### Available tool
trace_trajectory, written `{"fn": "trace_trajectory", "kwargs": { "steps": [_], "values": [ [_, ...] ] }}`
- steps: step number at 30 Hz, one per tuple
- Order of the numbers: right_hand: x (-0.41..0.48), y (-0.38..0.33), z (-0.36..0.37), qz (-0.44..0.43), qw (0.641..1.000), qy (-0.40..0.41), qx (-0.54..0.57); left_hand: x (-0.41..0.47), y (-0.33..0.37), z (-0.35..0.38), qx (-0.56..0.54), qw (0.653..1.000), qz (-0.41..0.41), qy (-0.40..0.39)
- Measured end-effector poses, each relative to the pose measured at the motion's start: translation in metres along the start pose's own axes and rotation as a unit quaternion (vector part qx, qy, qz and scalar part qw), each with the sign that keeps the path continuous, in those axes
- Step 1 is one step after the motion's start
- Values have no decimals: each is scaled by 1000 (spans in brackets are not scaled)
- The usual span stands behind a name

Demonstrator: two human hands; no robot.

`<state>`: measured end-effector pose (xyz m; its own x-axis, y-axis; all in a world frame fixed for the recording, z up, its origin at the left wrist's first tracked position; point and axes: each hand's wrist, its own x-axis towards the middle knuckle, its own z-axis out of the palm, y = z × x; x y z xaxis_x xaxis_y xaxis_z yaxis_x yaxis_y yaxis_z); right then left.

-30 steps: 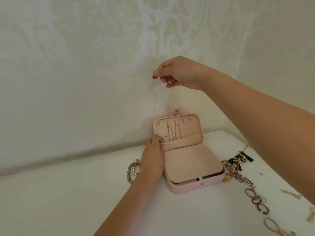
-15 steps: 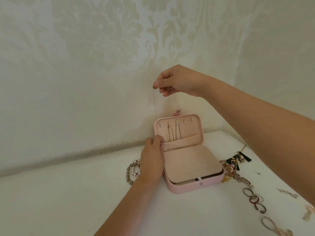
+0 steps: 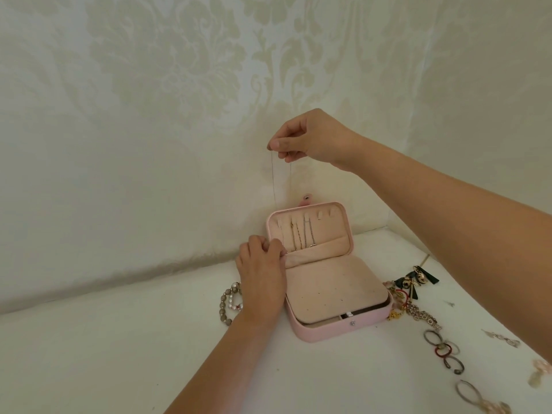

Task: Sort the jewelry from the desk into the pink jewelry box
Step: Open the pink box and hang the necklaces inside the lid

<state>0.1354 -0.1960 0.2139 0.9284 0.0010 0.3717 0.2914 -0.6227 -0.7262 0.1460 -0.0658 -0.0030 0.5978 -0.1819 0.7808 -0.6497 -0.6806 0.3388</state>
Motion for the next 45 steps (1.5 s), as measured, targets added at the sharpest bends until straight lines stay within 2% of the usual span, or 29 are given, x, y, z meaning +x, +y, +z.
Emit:
{"fn": "trace_trajectory", "kwargs": {
  "steps": [4,9,12,14,16,19,24,28,33,45],
  "values": [
    [-1,0,1,1,1000,5,3,0,0,1,37,998,54,7],
    [-3,-1,4,8,1000,-10,-5,-1,-2,4,29,999,31,-19],
    [-3,1,8,12,1000,-14,-7,-4,-2,0,-11,997,-58,-56],
    [-2,2,9,13,1000,-11,-5,-4,-3,-5,-82,981,-145,-102],
    [0,3,9,12,1000,-6,-4,-3,-4,-7,-163,960,-185,-135],
    [2,2,9,10,1000,-2,-8,-2,-2,-9,-206,951,-162,-162],
    [4,-1,7,4,1000,4,-16,1,-5,-12,-126,961,-102,-225],
    [5,-3,7,5,1000,6,-27,1,-5,-11,-139,959,-105,-225],
    [4,-5,5,6,999,9,-45,0,2,-11,-147,965,-111,-187],
    [-5,-10,-3,4,1000,16,-10,-4,8,-12,-190,967,-90,-146]
  ]
}}
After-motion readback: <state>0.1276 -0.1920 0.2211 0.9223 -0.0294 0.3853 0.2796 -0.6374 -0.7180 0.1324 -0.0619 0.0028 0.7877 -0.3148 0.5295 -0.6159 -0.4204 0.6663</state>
